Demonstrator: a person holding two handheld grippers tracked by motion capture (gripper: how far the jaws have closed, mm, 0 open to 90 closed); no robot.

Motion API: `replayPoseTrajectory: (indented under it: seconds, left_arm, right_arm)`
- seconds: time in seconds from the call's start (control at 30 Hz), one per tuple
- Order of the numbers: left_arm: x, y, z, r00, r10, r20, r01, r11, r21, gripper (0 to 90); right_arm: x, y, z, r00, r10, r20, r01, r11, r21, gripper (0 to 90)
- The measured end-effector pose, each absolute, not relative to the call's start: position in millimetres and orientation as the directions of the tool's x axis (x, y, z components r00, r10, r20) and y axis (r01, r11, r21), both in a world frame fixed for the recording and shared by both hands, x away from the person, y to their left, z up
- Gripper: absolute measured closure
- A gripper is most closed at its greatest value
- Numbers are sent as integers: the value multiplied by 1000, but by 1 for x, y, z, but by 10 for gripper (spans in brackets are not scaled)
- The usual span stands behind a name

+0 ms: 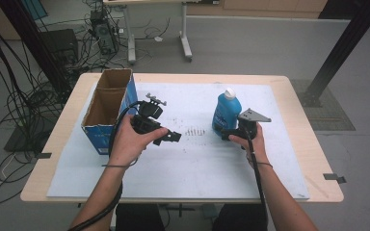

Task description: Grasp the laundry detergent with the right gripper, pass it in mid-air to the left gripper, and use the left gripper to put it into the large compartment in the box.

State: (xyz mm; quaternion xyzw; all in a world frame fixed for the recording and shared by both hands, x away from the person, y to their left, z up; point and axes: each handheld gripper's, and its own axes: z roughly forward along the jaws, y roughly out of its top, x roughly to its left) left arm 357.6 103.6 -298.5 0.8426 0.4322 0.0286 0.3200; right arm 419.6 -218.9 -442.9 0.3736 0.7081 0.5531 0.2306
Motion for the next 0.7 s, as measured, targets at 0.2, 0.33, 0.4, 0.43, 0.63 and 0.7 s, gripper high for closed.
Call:
replayPoseTrajectory:
  seconds: [0.2, 0.33, 0.4, 0.43, 0.63, 0.7]
  left_arm:
    - [357, 105, -298, 626, 746, -227, 708, -422, 566, 94]
    - [357, 105, -298, 627, 742, -237, 709, -417, 569, 94]
    - [356, 105, -297, 625, 743, -238, 710, -415, 570, 94]
    - [356, 106, -297, 627, 742, -237, 709, -417, 569, 94]
    - [355, 104, -296, 632, 736, -243, 707, -419, 570, 94]
    - [355, 104, -296, 633, 736, -241, 706, -421, 570, 94]
  right_arm:
    - [420, -218, -443, -612, 786, 87, 274, 108, 956, 37]
    - [420, -217, -442, -613, 785, 88, 272, 105, 956, 38]
    - [420, -217, -442, -613, 785, 89, 273, 105, 956, 38]
    - [420, -217, -442, -613, 785, 87, 272, 106, 956, 38]
    - [419, -217, -441, -611, 787, 89, 272, 103, 957, 39]
    - [419, -217, -441, -610, 787, 86, 268, 103, 958, 39]
